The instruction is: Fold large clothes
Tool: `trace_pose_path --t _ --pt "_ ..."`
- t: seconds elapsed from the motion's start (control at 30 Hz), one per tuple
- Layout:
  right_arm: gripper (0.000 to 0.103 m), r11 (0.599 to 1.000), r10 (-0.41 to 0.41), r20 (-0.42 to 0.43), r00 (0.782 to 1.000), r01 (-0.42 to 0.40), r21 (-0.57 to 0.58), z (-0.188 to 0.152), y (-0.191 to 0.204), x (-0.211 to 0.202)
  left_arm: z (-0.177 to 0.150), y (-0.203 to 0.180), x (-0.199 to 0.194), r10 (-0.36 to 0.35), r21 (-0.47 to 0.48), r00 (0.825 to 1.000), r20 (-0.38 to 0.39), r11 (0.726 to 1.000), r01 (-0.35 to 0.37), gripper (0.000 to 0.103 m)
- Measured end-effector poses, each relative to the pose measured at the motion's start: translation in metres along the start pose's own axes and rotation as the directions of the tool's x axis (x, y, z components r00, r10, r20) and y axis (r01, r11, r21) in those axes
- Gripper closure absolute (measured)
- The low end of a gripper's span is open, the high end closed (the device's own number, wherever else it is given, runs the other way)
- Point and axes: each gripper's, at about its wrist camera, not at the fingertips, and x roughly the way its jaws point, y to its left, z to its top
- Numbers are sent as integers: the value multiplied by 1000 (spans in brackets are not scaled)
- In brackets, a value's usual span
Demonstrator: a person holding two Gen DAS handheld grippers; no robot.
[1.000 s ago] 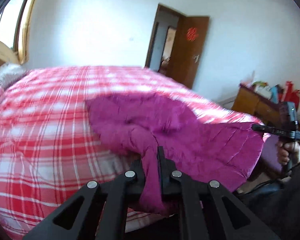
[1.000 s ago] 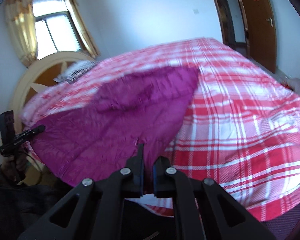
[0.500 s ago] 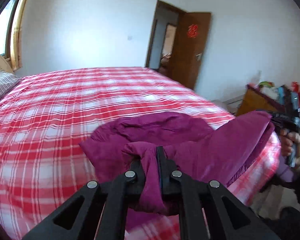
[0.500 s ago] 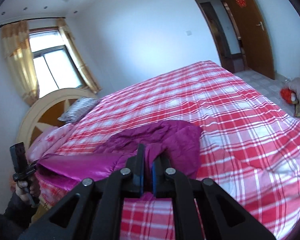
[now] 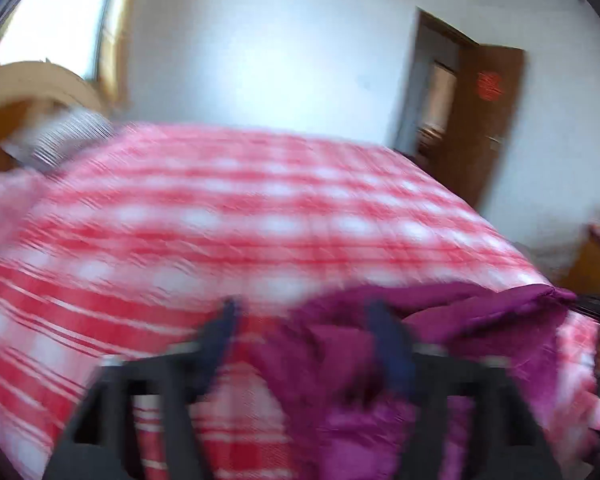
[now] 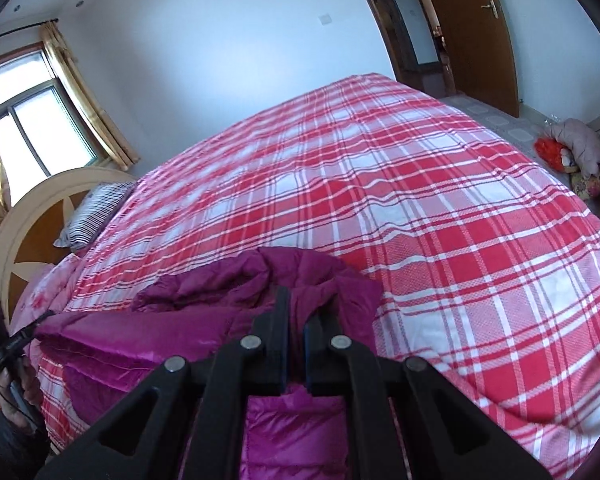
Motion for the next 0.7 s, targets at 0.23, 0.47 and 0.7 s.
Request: trace_pose_path --t 0.23,0.47,0.7 --pt "93 994 -103 -34 994 101 -38 5 4 47 -27 -94 14 -100 215 995 -6 972 99 17" --pt "30 982 -148 100 984 158 -107 -6 47 35 -83 -137 92 66 333 992 -111 943 -26 17" --pt "17 924 6 113 994 38 -380 -53 126 44 -88 -105 123 146 159 972 -183 980 -117 17"
